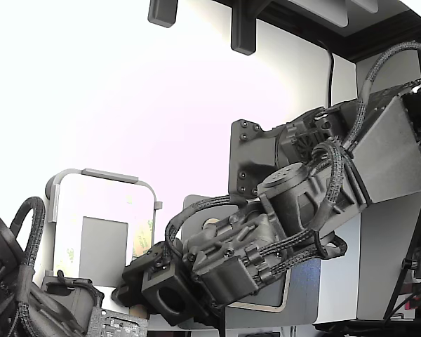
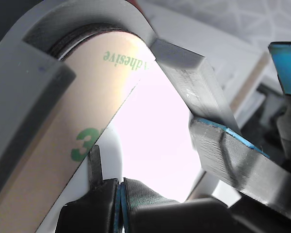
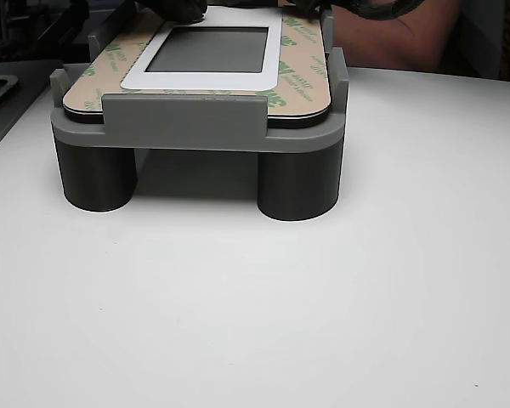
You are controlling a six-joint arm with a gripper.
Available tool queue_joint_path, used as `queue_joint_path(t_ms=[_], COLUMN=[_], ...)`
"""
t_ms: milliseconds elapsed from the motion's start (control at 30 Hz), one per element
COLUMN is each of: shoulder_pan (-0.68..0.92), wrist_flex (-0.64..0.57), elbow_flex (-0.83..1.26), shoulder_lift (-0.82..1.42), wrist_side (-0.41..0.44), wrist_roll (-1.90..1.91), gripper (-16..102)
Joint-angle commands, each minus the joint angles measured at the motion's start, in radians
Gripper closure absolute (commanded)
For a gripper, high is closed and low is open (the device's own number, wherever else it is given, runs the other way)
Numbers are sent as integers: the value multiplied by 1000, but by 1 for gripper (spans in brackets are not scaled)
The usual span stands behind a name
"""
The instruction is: Peel off protective film from adhesive tape.
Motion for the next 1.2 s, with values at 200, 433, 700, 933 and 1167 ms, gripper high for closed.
queue_joint_path(t_ms=[200,433,700,933,1167], shoulder_pan=[-3,2,3,3,3], wrist_flex=[-11,-11,-12,-14,-23], elbow_flex=[-11,-6,-3,2,2], shoulder_lift=[31,38,41,41,38], wrist_side=[2,6,6,8,6], wrist_roll=[3,6,11,12,12], gripper=[96,96,96,96,96])
